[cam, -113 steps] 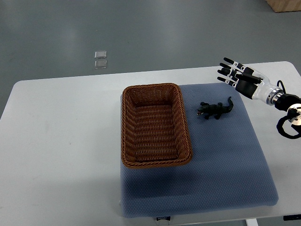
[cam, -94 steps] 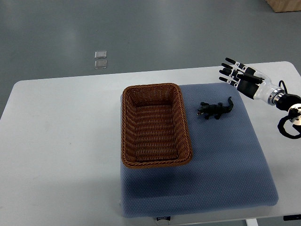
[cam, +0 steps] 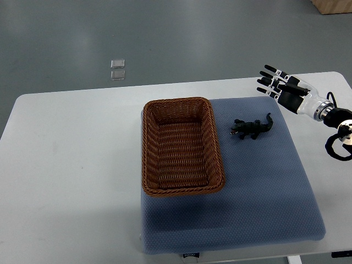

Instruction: Place crocodile in brown basket with right hand

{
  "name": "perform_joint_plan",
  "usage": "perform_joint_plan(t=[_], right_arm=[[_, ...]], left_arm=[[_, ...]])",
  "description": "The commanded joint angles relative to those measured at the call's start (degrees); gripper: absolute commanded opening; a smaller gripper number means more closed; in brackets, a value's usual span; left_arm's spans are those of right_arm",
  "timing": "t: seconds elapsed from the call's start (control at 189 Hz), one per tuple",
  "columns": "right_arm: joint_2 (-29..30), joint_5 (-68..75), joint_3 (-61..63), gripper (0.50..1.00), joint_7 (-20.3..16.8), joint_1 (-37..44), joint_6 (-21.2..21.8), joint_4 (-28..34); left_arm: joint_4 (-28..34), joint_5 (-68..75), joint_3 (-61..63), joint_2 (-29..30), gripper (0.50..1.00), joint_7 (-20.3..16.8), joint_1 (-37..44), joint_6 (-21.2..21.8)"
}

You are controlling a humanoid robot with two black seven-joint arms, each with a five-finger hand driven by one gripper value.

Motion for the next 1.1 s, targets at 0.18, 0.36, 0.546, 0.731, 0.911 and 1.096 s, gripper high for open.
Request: perform_joint_plan(t=[0.18, 0.36, 0.546, 0.731, 0.911, 1.096], right_arm=[[-1.62, -0.88, -0.26, 0.93, 0.76, 0.84, 0.86, 0.8], [-2.14, -1.14, 0.01, 0.93, 0.76, 0.49, 4.29, 0.63], [-3.46, -1.05, 0.01, 0.928, 0.41, 0.4, 5.45, 0.54], [-3.81, -1.49, -0.78, 0.93, 0.32, 0.22, 5.45, 0.63], [-4.61, -6.41, -0.69, 0.93, 0.59, 0.4, 5.45, 0.45], [-5.31, -14.58, -0.08, 0.93, 0.85, 0.05, 5.45, 0.54]], left_arm=[[-0.01, 0.0, 0.05, 0.0, 1.0, 0.0, -0.01, 0.01], [-0.01, 0.0, 0.05, 0.0, 1.0, 0.0, -0.01, 0.01], [-0.01, 0.0, 0.05, 0.0, 1.0, 0.0, -0.01, 0.01], [-0.01, 0.0, 0.05, 0.0, 1.0, 0.0, -0.01, 0.01], [-0.01, 0.0, 0.05, 0.0, 1.0, 0.0, -0.01, 0.01], [-0.01, 0.0, 0.05, 0.0, 1.0, 0.0, -0.01, 0.01]])
